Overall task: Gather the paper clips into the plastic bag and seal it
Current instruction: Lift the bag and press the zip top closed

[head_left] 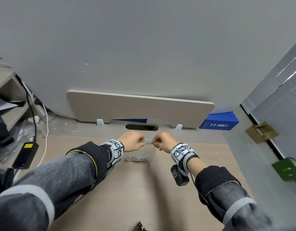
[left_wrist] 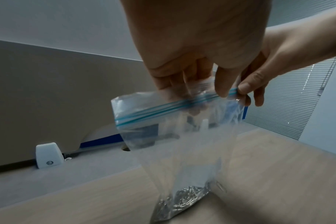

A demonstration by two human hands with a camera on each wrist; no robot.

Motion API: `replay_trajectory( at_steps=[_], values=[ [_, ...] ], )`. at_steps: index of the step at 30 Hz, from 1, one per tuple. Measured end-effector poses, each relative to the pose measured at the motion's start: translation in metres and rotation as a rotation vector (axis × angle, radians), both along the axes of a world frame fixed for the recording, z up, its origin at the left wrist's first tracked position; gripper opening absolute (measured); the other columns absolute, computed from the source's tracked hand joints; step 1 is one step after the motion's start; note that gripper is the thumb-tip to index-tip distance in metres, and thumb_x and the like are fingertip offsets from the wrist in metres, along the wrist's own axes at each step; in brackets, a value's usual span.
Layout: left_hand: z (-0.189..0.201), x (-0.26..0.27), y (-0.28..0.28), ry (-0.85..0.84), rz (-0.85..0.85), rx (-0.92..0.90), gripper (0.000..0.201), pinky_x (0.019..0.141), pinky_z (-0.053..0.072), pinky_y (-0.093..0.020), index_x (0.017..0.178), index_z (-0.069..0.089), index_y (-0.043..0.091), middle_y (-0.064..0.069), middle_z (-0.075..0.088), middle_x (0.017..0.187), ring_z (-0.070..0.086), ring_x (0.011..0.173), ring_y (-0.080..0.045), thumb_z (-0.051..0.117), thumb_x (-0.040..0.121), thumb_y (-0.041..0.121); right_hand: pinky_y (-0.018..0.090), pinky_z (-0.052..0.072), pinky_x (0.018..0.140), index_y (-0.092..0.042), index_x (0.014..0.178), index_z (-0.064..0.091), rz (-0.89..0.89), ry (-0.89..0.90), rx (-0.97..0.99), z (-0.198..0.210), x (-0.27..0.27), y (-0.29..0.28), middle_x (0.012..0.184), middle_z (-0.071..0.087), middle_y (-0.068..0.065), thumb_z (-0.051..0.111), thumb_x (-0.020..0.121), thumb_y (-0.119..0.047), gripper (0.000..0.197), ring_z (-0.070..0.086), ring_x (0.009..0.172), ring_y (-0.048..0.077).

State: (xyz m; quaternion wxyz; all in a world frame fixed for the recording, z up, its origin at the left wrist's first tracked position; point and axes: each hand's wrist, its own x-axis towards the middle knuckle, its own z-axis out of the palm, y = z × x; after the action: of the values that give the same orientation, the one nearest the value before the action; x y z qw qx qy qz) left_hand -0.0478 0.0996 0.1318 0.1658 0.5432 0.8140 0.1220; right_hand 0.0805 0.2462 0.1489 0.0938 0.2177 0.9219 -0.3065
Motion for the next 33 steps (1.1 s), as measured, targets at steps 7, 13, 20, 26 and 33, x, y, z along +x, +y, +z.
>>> replay_trajectory(
  at_steps=[7,13,20,26,33],
  values=[
    [-0.003,0.007,0.006,-0.006,-0.008,0.014,0.021,0.070,0.042,-0.032,0.090,0.068,0.012,-0.006,0.070,0.090,0.061,0.085,-0.026,0.054,0.092,0.027,0.035,0.055,0.072,-0.012,0.081,0.071,-0.059,0.006,0.074,-0.008,0.006,0.005,0.067,0.062,0.000,0.069,0.084,-0.018,0.008,0.056,0.062,0.018],
    [-0.004,0.010,0.007,-0.062,0.008,0.022,0.019,0.072,0.043,-0.032,0.089,0.070,0.012,-0.007,0.072,0.090,0.062,0.085,-0.026,0.056,0.092,0.026,0.028,0.044,0.070,-0.012,0.088,0.073,-0.016,0.013,0.163,-0.009,0.011,0.004,0.086,0.072,0.007,0.066,0.086,-0.020,0.011,0.059,0.079,0.023],
    [-0.008,0.015,0.009,-0.053,0.013,0.023,0.020,0.070,0.046,-0.035,0.088,0.067,0.011,-0.007,0.070,0.087,0.061,0.083,-0.027,0.055,0.091,0.026,0.029,0.043,0.069,-0.019,0.090,0.068,0.013,-0.028,0.197,-0.014,0.012,0.001,0.092,0.070,0.003,0.061,0.089,-0.025,0.009,0.058,0.081,0.021],
    [-0.013,0.017,0.008,-0.031,-0.014,0.021,0.017,0.070,0.047,-0.038,0.086,0.064,0.011,-0.008,0.068,0.085,0.060,0.081,-0.030,0.053,0.091,0.024,0.027,0.036,0.067,-0.021,0.091,0.066,0.027,-0.007,0.250,-0.014,0.011,-0.006,0.095,0.070,-0.001,0.062,0.090,-0.031,0.011,0.060,0.088,0.020],
    [-0.011,0.016,0.007,-0.077,-0.016,0.021,0.016,0.071,0.046,-0.034,0.088,0.064,0.012,-0.004,0.068,0.090,0.061,0.084,-0.025,0.057,0.090,0.026,0.027,0.038,0.066,-0.022,0.089,0.066,0.017,0.012,0.214,-0.015,0.011,-0.006,0.082,0.061,-0.007,0.061,0.089,-0.027,0.007,0.054,0.078,0.017]
  ],
)
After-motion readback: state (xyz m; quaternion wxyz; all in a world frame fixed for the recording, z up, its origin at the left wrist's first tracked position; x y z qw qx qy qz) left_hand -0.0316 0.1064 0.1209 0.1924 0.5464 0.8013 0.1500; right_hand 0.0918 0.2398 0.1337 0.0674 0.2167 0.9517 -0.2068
